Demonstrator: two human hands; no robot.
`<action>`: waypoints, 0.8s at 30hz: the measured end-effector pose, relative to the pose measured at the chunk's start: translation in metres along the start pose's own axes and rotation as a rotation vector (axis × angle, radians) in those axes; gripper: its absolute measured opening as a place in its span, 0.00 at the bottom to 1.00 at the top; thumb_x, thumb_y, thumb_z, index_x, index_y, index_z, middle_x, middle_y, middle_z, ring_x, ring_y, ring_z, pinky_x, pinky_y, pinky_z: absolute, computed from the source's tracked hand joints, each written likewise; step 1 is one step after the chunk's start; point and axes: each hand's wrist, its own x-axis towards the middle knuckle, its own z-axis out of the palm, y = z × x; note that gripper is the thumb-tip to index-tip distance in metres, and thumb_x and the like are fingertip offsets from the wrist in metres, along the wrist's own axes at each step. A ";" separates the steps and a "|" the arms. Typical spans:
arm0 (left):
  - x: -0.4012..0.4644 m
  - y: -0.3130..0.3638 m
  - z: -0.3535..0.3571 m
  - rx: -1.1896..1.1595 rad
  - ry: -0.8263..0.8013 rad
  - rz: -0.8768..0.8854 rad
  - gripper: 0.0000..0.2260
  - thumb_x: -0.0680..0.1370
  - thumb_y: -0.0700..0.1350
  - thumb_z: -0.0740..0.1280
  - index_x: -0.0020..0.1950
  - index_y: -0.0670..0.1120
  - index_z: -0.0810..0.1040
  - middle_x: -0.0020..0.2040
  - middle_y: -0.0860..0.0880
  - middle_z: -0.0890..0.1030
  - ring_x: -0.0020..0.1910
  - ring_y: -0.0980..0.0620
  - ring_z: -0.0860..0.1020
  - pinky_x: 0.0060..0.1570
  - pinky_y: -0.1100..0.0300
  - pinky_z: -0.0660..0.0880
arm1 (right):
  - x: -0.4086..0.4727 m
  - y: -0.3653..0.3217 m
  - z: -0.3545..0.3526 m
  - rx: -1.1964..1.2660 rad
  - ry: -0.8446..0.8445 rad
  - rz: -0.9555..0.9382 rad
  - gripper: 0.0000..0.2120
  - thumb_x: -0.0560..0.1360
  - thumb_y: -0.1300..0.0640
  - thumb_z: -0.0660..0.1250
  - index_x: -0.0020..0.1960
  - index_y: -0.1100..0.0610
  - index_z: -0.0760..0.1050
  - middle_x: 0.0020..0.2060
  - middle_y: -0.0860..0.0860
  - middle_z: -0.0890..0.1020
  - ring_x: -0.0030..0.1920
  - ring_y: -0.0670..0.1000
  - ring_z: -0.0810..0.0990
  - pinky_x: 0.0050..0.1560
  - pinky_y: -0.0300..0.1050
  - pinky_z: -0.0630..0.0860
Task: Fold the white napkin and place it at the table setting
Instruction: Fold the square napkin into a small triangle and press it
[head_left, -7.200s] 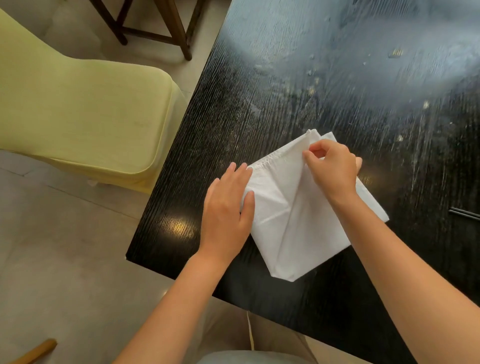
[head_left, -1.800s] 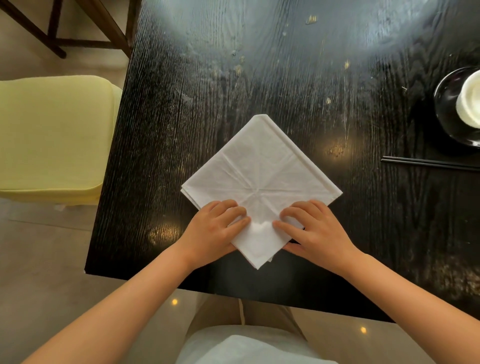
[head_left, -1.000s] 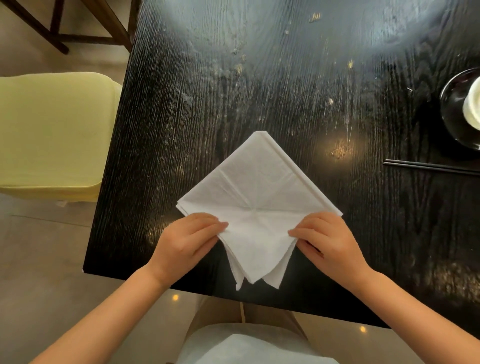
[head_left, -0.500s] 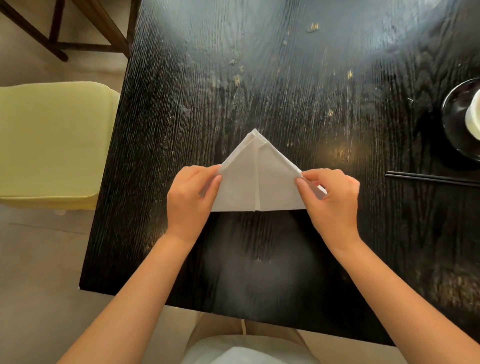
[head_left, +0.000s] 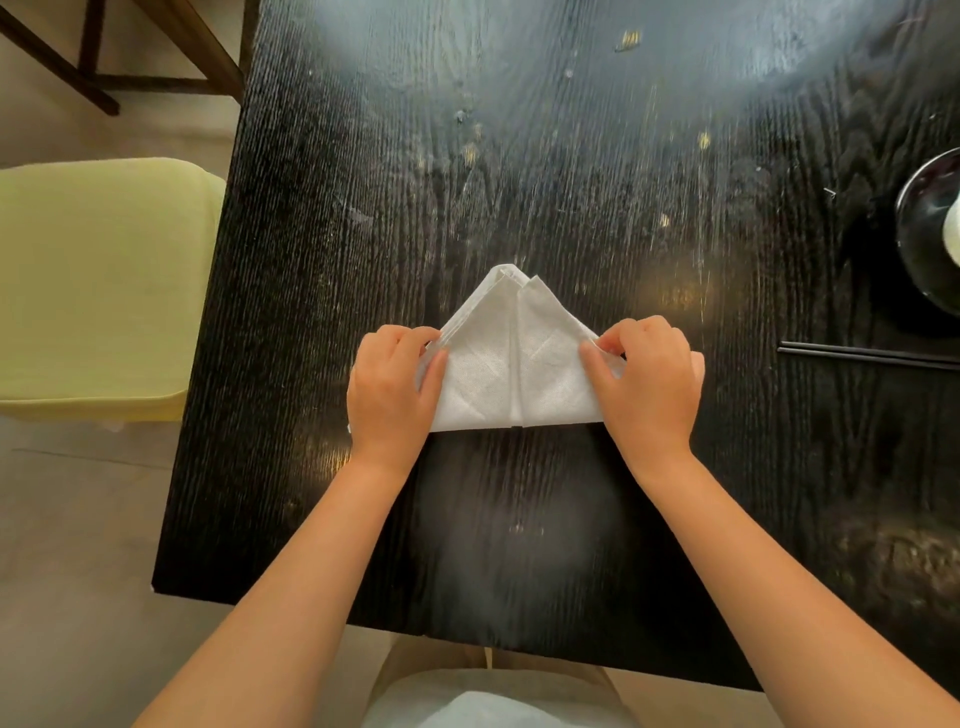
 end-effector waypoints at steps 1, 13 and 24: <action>0.001 0.000 0.001 0.002 0.002 0.012 0.06 0.75 0.41 0.68 0.49 0.39 0.79 0.43 0.42 0.79 0.42 0.44 0.74 0.42 0.59 0.69 | 0.000 -0.001 0.001 -0.035 0.019 -0.013 0.09 0.73 0.52 0.67 0.39 0.57 0.75 0.37 0.53 0.76 0.39 0.53 0.72 0.43 0.45 0.61; 0.000 0.038 0.015 0.297 -0.177 0.218 0.25 0.80 0.45 0.52 0.76 0.44 0.52 0.77 0.48 0.56 0.76 0.48 0.53 0.71 0.38 0.51 | -0.008 -0.022 0.014 -0.211 -0.104 -0.477 0.23 0.78 0.58 0.56 0.73 0.58 0.62 0.73 0.57 0.63 0.74 0.56 0.55 0.71 0.63 0.53; 0.005 0.025 0.026 0.352 -0.409 0.212 0.26 0.80 0.52 0.43 0.77 0.47 0.46 0.77 0.52 0.47 0.75 0.54 0.45 0.72 0.43 0.46 | 0.000 -0.017 0.027 -0.310 -0.399 -0.513 0.27 0.79 0.48 0.41 0.76 0.56 0.45 0.75 0.49 0.45 0.75 0.49 0.42 0.75 0.56 0.43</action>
